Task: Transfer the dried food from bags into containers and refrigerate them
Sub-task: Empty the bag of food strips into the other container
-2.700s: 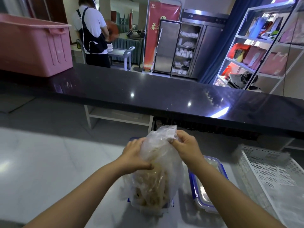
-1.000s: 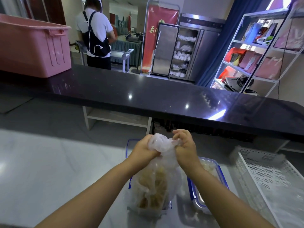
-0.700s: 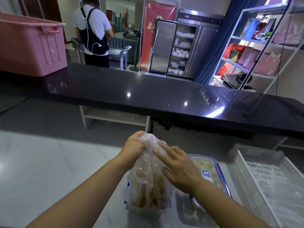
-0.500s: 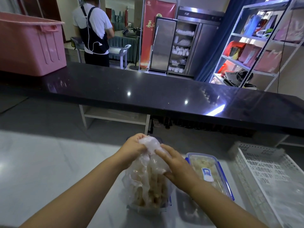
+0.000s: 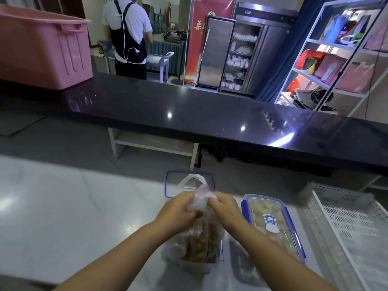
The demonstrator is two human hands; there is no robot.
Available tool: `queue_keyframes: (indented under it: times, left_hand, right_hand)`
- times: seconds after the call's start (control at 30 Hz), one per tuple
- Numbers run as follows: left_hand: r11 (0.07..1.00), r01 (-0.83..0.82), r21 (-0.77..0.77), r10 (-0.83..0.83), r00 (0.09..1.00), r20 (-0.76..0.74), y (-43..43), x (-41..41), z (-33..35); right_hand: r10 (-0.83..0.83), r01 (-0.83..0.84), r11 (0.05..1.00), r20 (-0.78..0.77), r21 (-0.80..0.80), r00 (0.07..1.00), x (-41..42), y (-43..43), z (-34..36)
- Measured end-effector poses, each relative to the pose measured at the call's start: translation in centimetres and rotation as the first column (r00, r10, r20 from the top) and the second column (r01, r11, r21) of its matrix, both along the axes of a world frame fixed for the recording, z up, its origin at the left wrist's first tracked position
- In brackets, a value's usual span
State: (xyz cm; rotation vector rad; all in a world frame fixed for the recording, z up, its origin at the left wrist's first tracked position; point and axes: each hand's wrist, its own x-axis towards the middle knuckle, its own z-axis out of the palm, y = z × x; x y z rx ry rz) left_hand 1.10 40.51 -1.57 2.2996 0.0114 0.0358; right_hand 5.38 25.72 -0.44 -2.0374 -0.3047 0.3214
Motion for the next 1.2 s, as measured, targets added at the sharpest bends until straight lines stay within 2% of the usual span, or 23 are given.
queue_keyframes:
  times: [0.1, 0.2, 0.23, 0.33, 0.4, 0.47, 0.53, 0.6, 0.67, 0.73, 0.8, 0.97, 1.2]
  left_hand:
    - [0.998, -0.056, -0.041, 0.054, 0.998, -0.043, -0.2, 0.1, -1.0]
    - [0.991, -0.064, -0.114, 0.060, 0.997, -0.043, -0.2, 0.4, -1.5]
    - [0.989, -0.060, -0.138, 0.053, 0.997, -0.051, -0.1, 0.5, -1.6]
    - [0.965, -0.048, -0.258, 0.023, 0.995, -0.098, 0.2, 0.7, -1.7]
    - [0.947, -0.054, -0.316, 0.021, 0.994, -0.109, 0.6, 0.8, -2.0]
    - [0.956, -0.065, -0.285, 0.048, 0.997, -0.066, 1.0, 0.8, -2.3]
    - [0.986, -0.092, -0.141, 0.097, 0.995, 0.034, 1.4, 0.9, -2.5]
    - [0.990, -0.119, -0.077, 0.120, 0.993, 0.017, 1.9, 0.9, -2.7]
    - [0.990, -0.097, -0.105, 0.091, 0.994, -0.061, 2.2, 0.9, -2.6]
    - [0.976, -0.040, -0.212, 0.007, 0.988, -0.155, 2.1, 0.7, -2.4]
    - [0.967, -0.026, -0.254, -0.025, 0.980, -0.197, 1.9, 0.5, -2.2]
    - [0.927, -0.096, -0.362, 0.019, 0.978, -0.208, 2.0, 0.4, -2.2]
    - [0.892, -0.038, -0.451, -0.009, 0.995, -0.101, 2.2, 0.1, -0.2]
  right_hand:
    - [-0.004, 0.001, 0.993, -0.018, -0.120, 1.000, -0.5, -0.3, -0.7]
    - [0.035, -0.015, 0.984, 0.107, -0.180, 0.994, -1.5, -0.6, -1.2]
    - [0.079, -0.046, 0.977, 0.156, -0.206, 0.985, -1.7, -0.5, -1.3]
    - [0.279, -0.159, 0.892, 0.237, -0.424, 0.931, -1.9, -0.5, -2.1]
    - [0.273, -0.138, 0.871, 0.230, -0.472, 0.934, -1.6, -0.6, -2.5]
    - [0.236, -0.115, 0.898, 0.244, -0.424, 0.941, -1.5, -0.5, -2.5]
    - [0.200, -0.097, 0.926, 0.256, -0.365, 0.946, -1.8, -0.3, -2.5]
    - [0.158, -0.076, 0.948, 0.253, -0.308, 0.954, -2.0, -0.1, -2.6]
    - [0.117, -0.060, 0.967, 0.217, -0.249, 0.969, -2.2, 0.3, -2.8]
    - [0.076, -0.042, 0.981, 0.180, -0.188, 0.981, -2.2, 0.7, -2.8]
    - [0.044, -0.017, 0.986, 0.164, -0.163, 0.986, -2.0, 0.8, -2.7]
    - [0.070, -0.045, 0.989, 0.179, -0.144, 0.981, -1.4, 1.1, -2.0]
    - [0.073, -0.054, 0.991, 0.156, -0.122, 0.985, 0.2, 2.0, 0.8]
